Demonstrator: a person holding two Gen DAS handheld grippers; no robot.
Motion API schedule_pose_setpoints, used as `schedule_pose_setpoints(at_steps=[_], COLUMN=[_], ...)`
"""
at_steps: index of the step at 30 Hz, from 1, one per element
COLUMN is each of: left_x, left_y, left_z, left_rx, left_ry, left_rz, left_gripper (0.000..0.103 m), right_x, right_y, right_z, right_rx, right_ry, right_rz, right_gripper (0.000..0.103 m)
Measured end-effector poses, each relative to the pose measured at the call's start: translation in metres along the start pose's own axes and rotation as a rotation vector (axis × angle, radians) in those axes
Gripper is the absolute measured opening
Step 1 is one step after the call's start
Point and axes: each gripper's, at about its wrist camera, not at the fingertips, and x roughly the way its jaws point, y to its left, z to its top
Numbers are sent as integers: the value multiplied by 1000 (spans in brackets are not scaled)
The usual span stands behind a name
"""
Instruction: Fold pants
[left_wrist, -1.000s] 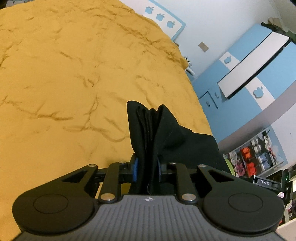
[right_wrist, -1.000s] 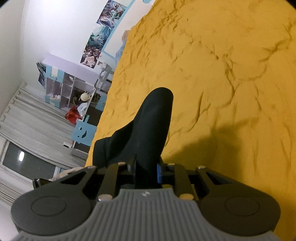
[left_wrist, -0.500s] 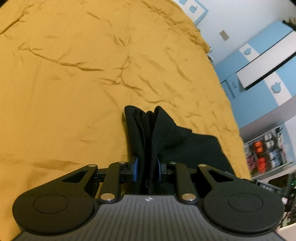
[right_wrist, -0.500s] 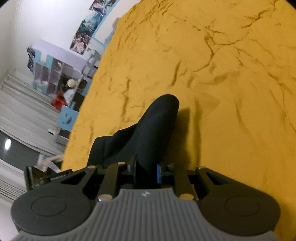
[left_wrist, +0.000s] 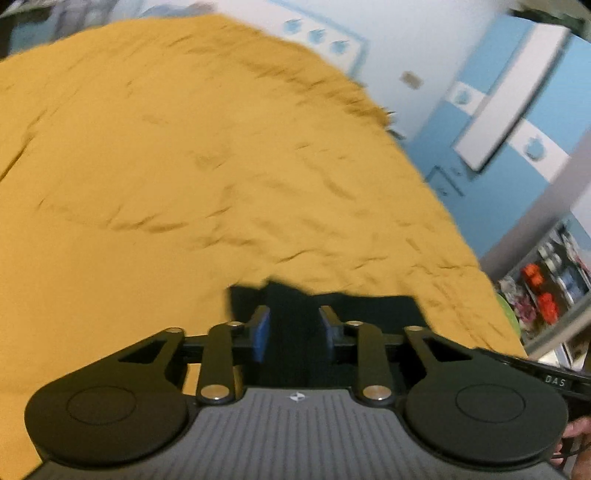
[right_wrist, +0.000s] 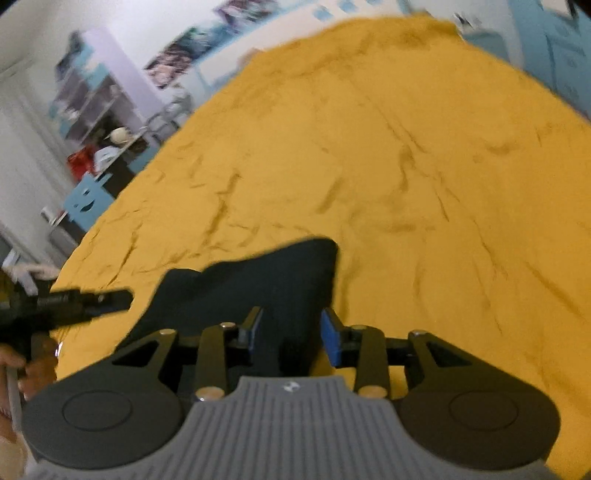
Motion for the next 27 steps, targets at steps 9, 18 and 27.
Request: schedule_pose_setpoints(at_steps=[9,18,27], left_x=[61,11,-45], left_y=[18,1,-29], left_z=[-11,-15,-73], left_rx=[-96,-20,125], left_ry=[48,-20,22], left_rz=[155,186,192], left_gripper=[4,3,4], right_x=[6,-31,-57], right_y=[35,48,81], right_z=[-16,-39,-82], right_rx=[-159,-203,-343], right_ry=[-9,-63,-57], right_rz=[-94,-140,-187], right_gripper=[16,22,25])
